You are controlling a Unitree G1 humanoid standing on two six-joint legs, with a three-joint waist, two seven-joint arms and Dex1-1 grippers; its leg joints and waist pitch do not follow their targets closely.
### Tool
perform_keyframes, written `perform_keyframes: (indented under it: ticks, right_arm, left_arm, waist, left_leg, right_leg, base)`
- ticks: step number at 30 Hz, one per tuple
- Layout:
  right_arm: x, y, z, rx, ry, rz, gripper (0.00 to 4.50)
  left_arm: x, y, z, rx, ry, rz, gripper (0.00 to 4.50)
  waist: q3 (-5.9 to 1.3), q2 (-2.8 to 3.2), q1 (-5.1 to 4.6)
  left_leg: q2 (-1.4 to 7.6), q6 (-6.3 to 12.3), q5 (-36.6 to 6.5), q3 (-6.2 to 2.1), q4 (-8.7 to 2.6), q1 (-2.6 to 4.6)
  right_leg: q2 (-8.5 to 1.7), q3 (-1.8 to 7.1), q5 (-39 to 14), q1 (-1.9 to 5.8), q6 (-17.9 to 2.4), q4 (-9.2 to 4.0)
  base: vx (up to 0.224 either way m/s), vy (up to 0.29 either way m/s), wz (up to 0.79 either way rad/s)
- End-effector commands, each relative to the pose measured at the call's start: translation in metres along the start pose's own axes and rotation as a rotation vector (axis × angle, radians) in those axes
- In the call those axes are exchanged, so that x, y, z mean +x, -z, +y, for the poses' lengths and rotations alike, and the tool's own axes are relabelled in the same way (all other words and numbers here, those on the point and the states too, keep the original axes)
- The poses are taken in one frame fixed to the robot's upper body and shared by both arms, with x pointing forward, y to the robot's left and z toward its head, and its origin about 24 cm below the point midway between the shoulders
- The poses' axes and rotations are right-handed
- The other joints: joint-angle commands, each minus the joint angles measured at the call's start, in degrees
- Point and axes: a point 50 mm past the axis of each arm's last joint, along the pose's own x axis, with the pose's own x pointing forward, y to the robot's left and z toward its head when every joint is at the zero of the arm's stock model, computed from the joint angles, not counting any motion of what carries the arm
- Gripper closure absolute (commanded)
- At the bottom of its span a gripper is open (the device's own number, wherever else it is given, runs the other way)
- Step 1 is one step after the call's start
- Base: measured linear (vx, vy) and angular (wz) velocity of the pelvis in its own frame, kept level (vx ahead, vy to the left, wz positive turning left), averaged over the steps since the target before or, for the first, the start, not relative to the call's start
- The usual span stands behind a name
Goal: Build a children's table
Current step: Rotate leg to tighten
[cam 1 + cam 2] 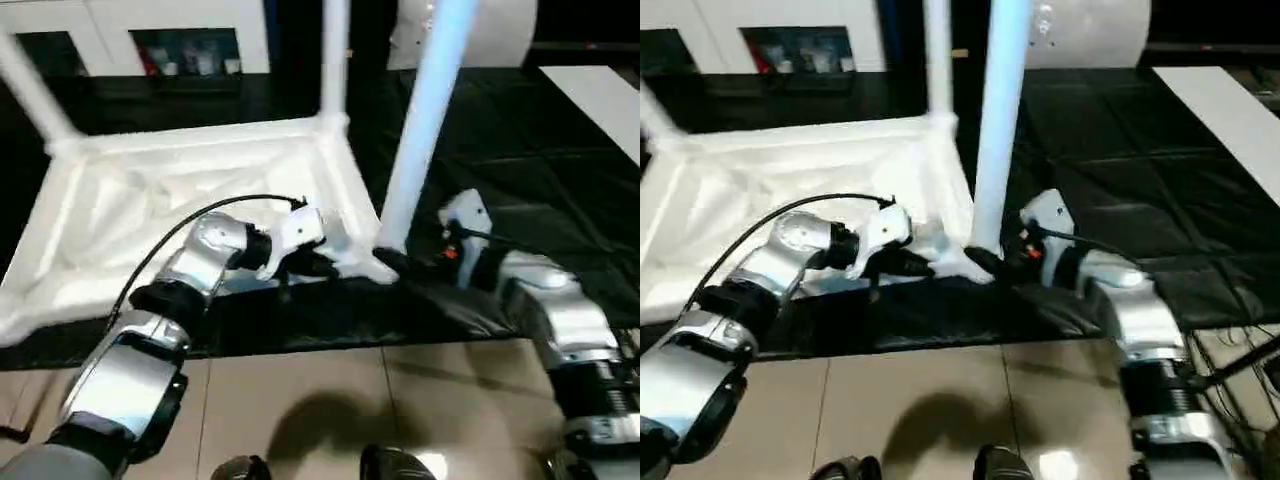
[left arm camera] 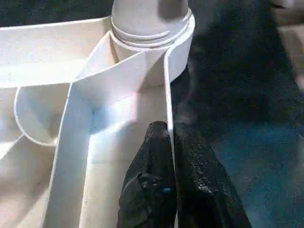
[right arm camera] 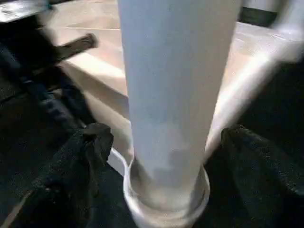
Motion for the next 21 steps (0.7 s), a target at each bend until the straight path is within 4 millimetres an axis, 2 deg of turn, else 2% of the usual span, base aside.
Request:
perform_keyframes:
  ticks: [1, 3, 5, 7, 9, 10, 11, 12, 13, 16, 18, 21]
  right_arm:
    - [-0.004, 0.0, 0.007, -0.023, -0.115, 0.012, 0.47]
    - [-0.01, 0.002, 0.011, -0.019, -0.21, 0.043, 0.63]
    - [-0.012, 0.001, 0.012, 0.003, -0.269, 0.042, 0.63]
    - [-0.013, 0.0, 0.012, 0.018, -0.287, 0.036, 0.77]
    - [-0.013, 0.001, 0.014, 0.021, -0.353, 0.054, 1.03]
    - [-0.014, 0.002, 0.015, 0.016, -0.378, 0.064, 1.11]
    - [-0.014, 0.002, 0.015, 0.012, -0.39, 0.07, 1.23]
    - [-0.015, 0.003, 0.016, 0.018, -0.408, 0.072, 1.23]
    - [-0.015, 0.003, 0.015, 0.021, -0.414, 0.073, 1.43]
    - [-0.017, 0.003, 0.014, 0.038, -0.442, 0.083, 1.53]
    - [-0.017, 0.002, 0.013, 0.036, -0.447, 0.084, 1.85]
    - [-0.017, 0.002, 0.012, 0.037, -0.455, 0.084, 2.06]
  left_arm:
    - [0.001, -0.005, -0.007, 0.07, 0.107, -0.01, 4.5]
    - [-0.002, -0.004, -0.011, 0.081, 0.165, -0.006, 4.5]
    - [-0.004, -0.002, -0.015, 0.088, 0.216, 0.002, 4.5]
    - [-0.004, -0.001, -0.016, 0.094, 0.228, 0.004, 4.5]
    - [-0.004, -0.001, -0.019, 0.104, 0.256, 0.003, 4.5]
    - [-0.004, -0.001, -0.02, 0.107, 0.267, 0.0, 4.5]
    - [-0.004, -0.001, -0.02, 0.108, 0.272, -0.001, 4.5]
    - [-0.005, -0.001, -0.021, 0.109, 0.279, 0.001, 4.5]
    - [-0.005, -0.001, -0.021, 0.109, 0.281, 0.004, 4.5]
    - [-0.006, -0.001, -0.021, 0.112, 0.286, 0.011, 4.5]
    - [-0.007, 0.0, -0.021, 0.114, 0.286, 0.012, 4.5]
    - [-0.008, -0.001, -0.02, 0.115, 0.286, 0.013, 4.5]
  waist:
    - [-4.66, 0.08, 0.45]
    - [-4.85, -0.09, 0.77]
    - [-4.74, -0.14, 1.23]
    - [-4.63, -0.11, 1.53]
    - [-4.69, -0.14, 1.67]
    - [-4.83, -0.5, 1.7]
    - [-4.77, -0.32, 1.8]
    - [-4.87, -0.54, 1.78]
    - [-4.86, -0.42, 1.88]
    - [-4.99, -0.44, 1.88]
    - [-5.05, -0.45, 2.09]
    - [-5.16, -0.48, 2.15]
  left_leg:
    - [2.41, 7.22, -10.3, -0.68, -3.46, 1.41]
    - [2.38, 7.52, -9.8, -0.64, -3.37, 1.45]
    - [2.45, 7.28, -10.7, -0.61, -3.42, 1.47]
    - [2.52, 6.65, -11.2, -0.59, -3.52, 1.58]
    - [2.46, 6.17, -11.6, -0.62, -3.52, 1.59]
    - [2.55, 5.96, -11.7, -0.62, -3.54, 1.62]
    - [2.56, 5.79, -11.5, -0.67, -3.54, 1.58]
    - [2.53, 5.78, -11.4, -0.64, -3.5, 1.57]
    - [2.54, 5.74, -11.2, -0.69, -3.51, 1.57]
    - [2.46, 5.7, -10.8, -0.68, -3.41, 1.54]
    - [2.49, 5.72, -10.4, -0.65, -3.38, 1.5]
    - [2.42, 5.82, -9.8, -0.66, -3.29, 1.47]
  right_leg:
    - [-2.53, 2.21, -9.1, 4.07, -16.2, -2.94]
    - [-2.48, 2.14, -7.3, 4.11, -16.9, -2.68]
    - [-2.64, 2.18, -8.4, 4.11, -17.0, -2.77]
    - [-2.65, 2.23, -9.9, 3.87, -16.7, -2.94]
    - [-2.64, 2.2, -10.5, 3.94, -16.6, -2.97]
    - [-2.63, 2.19, -10.8, 3.98, -16.4, -2.97]
    - [-2.74, 2.23, -11.2, 3.93, -16.2, -2.94]
    - [-2.73, 2.2, -11.3, 3.98, -16.1, -2.93]
    - [-2.78, 2.2, -11.6, 3.94, -16.0, -2.92]
    - [-2.78, 2.18, -11.5, 3.97, -16.0, -2.88]
    - [-2.75, 2.21, -11.5, 3.96, -15.8, -2.84]
    - [-2.77, 2.18, -10.9, 4.02, -15.9, -2.76]
  base:
    - [0.0, 0.0, 0.0]
    - [0.0, 0.0, 0.0]
    - [0.0, 0.0, 0.0]
    - [0.0, 0.0, 0.0]
    - [0.0, 0.0, 0.0]
    - [0.0, 0.0, 0.0]
    - [0.0, 0.0, 0.0]
    - [0.0, 0.0, 0.0]
    - [0.0, 0.0, 0.0]
    - [0.0, 0.0, 0.0]
    - [0.0, 0.0, 0.0]
    - [0.0, 0.0, 0.0]
